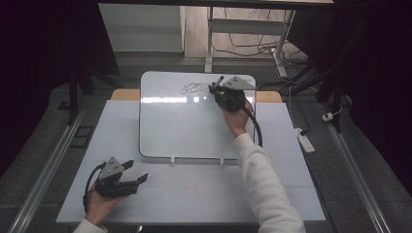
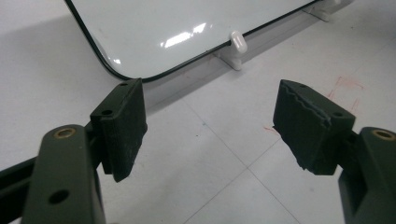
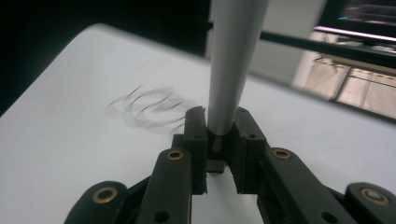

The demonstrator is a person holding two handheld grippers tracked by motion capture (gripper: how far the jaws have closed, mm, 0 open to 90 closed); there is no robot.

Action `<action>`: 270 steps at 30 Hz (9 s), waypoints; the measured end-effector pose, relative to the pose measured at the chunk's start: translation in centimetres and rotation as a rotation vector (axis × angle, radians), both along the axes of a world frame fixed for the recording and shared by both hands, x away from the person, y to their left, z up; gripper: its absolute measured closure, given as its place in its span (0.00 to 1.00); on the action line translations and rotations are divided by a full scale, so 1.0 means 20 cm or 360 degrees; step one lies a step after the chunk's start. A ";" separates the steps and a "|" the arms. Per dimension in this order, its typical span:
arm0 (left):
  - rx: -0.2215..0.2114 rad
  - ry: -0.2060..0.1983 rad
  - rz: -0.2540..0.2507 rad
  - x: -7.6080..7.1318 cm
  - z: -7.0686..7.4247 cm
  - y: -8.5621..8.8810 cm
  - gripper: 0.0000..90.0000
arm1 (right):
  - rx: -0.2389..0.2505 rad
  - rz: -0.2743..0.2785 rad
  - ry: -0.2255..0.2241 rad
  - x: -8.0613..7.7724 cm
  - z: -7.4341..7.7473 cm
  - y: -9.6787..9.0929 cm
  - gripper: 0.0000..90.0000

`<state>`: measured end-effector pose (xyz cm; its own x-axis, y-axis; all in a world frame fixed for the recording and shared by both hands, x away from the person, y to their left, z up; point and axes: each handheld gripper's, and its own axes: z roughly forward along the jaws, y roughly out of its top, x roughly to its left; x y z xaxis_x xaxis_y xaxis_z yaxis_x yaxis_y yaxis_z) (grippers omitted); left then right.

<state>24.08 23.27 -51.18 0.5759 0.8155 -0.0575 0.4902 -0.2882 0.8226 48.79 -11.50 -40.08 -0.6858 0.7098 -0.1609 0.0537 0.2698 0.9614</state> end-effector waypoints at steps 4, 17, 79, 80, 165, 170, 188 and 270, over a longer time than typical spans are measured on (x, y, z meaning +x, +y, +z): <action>-0.0003 -0.0012 0.0001 -0.01 0.00 0.00 0.29 | 0.0095 -0.0124 0.0008 0.01 0.01 -0.09 0.87; 0.0002 -0.0001 -0.0001 0.00 0.00 0.00 0.29 | 0.0040 0.0014 -0.0014 0.01 -0.01 0.05 0.87; -0.0010 -0.0006 0.0002 0.00 0.00 0.02 0.29 | -0.0056 0.0144 -0.0047 0.04 0.01 0.20 0.87; -0.0011 -0.0004 0.0001 0.00 0.00 0.02 0.29 | -0.0106 0.0142 -0.0073 0.03 0.01 0.21 0.87; -0.0024 -0.0029 0.0006 -0.02 0.01 0.02 0.29 | -0.0003 0.0114 -0.0054 0.05 0.02 0.44 0.87; -0.0013 -0.0034 -0.0004 -0.02 0.02 0.01 0.29 | -0.0114 0.0195 -0.0060 0.01 -0.01 0.48 0.87; -0.0020 -0.0040 0.0011 -0.02 0.02 0.02 0.29 | -0.0035 0.0139 -0.0056 -0.02 -0.04 0.43 0.87; -0.0053 -0.0108 -0.0009 0.01 0.10 -0.08 0.29 | -0.0078 0.0513 0.0407 -0.80 -0.31 -0.27 0.87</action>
<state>24.25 21.60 -49.12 0.5842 0.8104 -0.0452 0.4315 -0.2630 0.8629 32.74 -16.85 -46.22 -0.8940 0.4478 0.0152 0.1944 0.3572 0.9136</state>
